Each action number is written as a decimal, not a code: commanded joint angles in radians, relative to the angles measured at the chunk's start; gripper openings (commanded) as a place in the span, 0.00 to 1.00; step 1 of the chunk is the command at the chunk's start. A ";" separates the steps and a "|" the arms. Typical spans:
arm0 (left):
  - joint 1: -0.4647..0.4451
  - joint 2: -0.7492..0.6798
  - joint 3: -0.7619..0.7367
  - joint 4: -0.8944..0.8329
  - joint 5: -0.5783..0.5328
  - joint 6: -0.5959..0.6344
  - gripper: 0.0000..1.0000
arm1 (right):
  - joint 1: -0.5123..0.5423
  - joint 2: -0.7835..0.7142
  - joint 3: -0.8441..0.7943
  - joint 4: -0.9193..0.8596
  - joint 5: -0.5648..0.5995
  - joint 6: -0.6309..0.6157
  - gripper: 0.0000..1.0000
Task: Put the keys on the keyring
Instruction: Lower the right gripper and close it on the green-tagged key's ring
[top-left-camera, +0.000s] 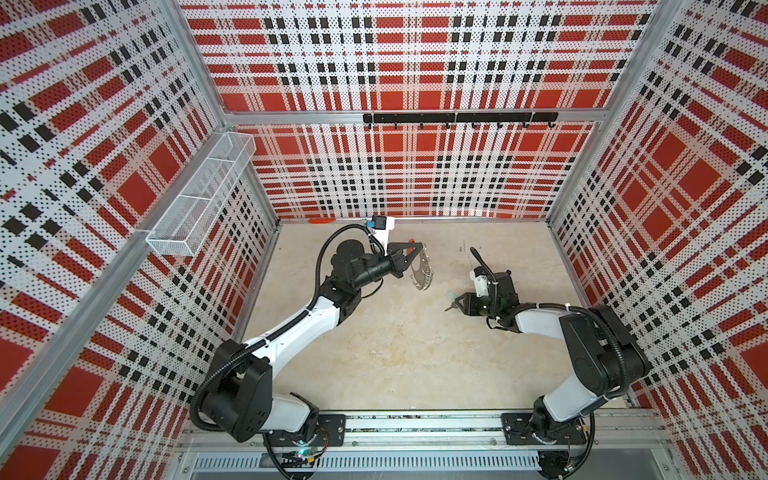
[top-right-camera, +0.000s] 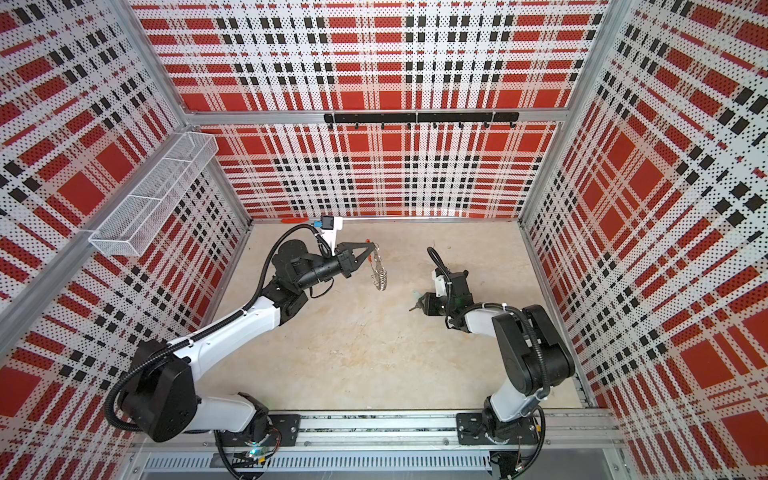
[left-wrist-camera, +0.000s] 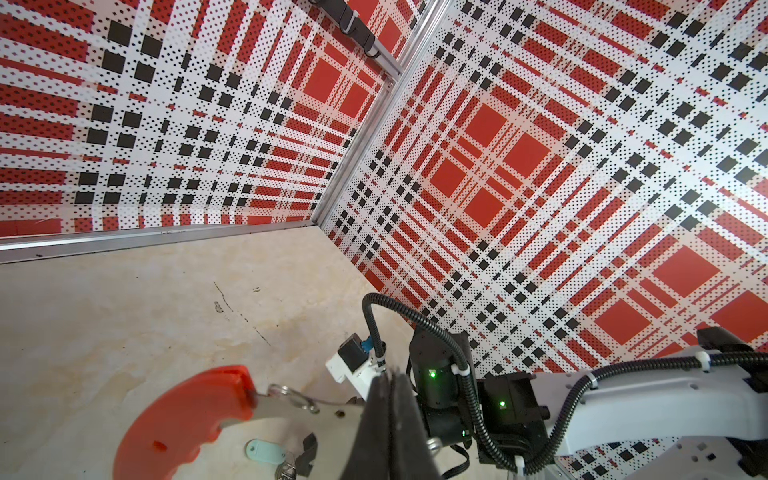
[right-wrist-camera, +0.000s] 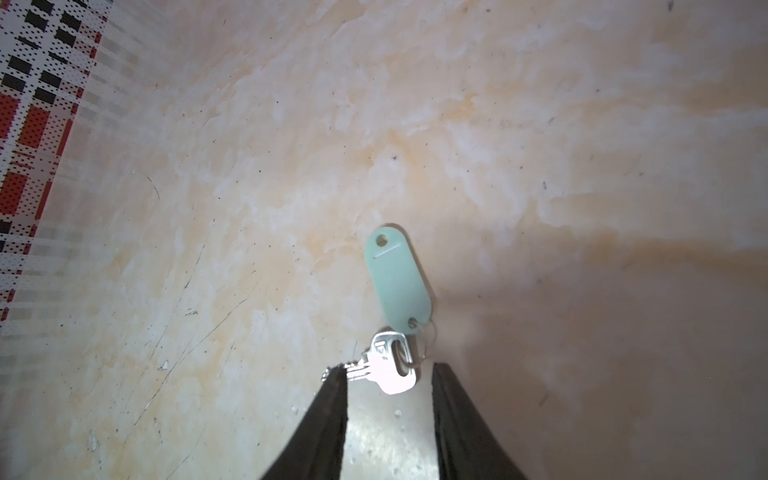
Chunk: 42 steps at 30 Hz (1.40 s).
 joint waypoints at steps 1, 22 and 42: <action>-0.006 -0.003 0.035 0.037 0.011 0.016 0.00 | -0.006 0.030 0.008 0.029 -0.013 0.031 0.35; -0.004 -0.015 0.026 0.037 0.008 0.017 0.00 | -0.007 0.094 -0.015 0.128 -0.022 0.126 0.28; 0.001 -0.015 0.027 0.034 0.013 0.021 0.00 | -0.005 0.089 -0.023 0.137 -0.004 0.154 0.16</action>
